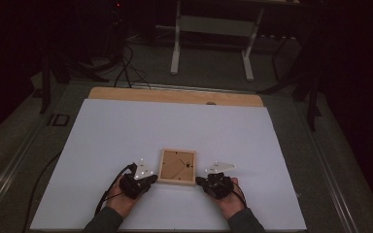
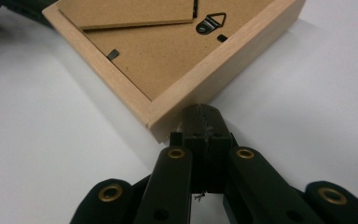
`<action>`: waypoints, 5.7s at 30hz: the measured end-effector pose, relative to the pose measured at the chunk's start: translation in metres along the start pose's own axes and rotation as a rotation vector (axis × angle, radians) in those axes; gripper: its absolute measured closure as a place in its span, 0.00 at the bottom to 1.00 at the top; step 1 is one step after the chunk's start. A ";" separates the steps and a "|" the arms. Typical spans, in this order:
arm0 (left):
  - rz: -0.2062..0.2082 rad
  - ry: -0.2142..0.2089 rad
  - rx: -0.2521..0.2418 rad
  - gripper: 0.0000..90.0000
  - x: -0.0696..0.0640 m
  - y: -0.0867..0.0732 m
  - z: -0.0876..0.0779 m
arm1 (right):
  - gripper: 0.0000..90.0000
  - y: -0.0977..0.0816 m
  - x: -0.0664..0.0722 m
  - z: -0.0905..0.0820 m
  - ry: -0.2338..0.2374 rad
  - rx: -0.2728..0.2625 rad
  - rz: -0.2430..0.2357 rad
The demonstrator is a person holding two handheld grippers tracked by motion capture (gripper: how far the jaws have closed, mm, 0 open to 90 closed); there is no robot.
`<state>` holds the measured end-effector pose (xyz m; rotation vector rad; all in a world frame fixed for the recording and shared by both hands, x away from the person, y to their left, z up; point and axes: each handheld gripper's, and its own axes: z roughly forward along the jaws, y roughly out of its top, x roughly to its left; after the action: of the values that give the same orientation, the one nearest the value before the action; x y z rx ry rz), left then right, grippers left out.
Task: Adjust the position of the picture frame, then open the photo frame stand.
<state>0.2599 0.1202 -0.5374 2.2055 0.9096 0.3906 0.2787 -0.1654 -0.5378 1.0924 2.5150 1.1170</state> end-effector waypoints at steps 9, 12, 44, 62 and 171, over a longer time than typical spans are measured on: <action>-0.015 0.006 -0.009 1.00 0.004 0.001 0.002 | 1.00 0.009 -0.007 0.008 -0.009 -0.001 0.013; -0.014 0.007 -0.009 1.00 0.005 0.001 0.003 | 1.00 0.010 -0.009 0.009 -0.005 -0.007 0.019; -0.026 0.032 -0.022 0.88 0.011 -0.001 0.000 | 0.85 0.015 -0.014 0.001 0.005 -0.054 0.023; -0.069 0.058 -0.089 0.69 0.017 -0.002 -0.022 | 0.70 0.011 -0.024 -0.036 -0.037 -0.100 -0.020; -0.026 -0.008 0.072 0.57 -0.001 0.071 0.015 | 1.00 0.022 0.008 0.000 0.056 -0.121 -0.104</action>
<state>0.3021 0.0762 -0.4976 2.2562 0.9614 0.3415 0.2853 -0.1503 -0.5213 0.9007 2.4774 1.2681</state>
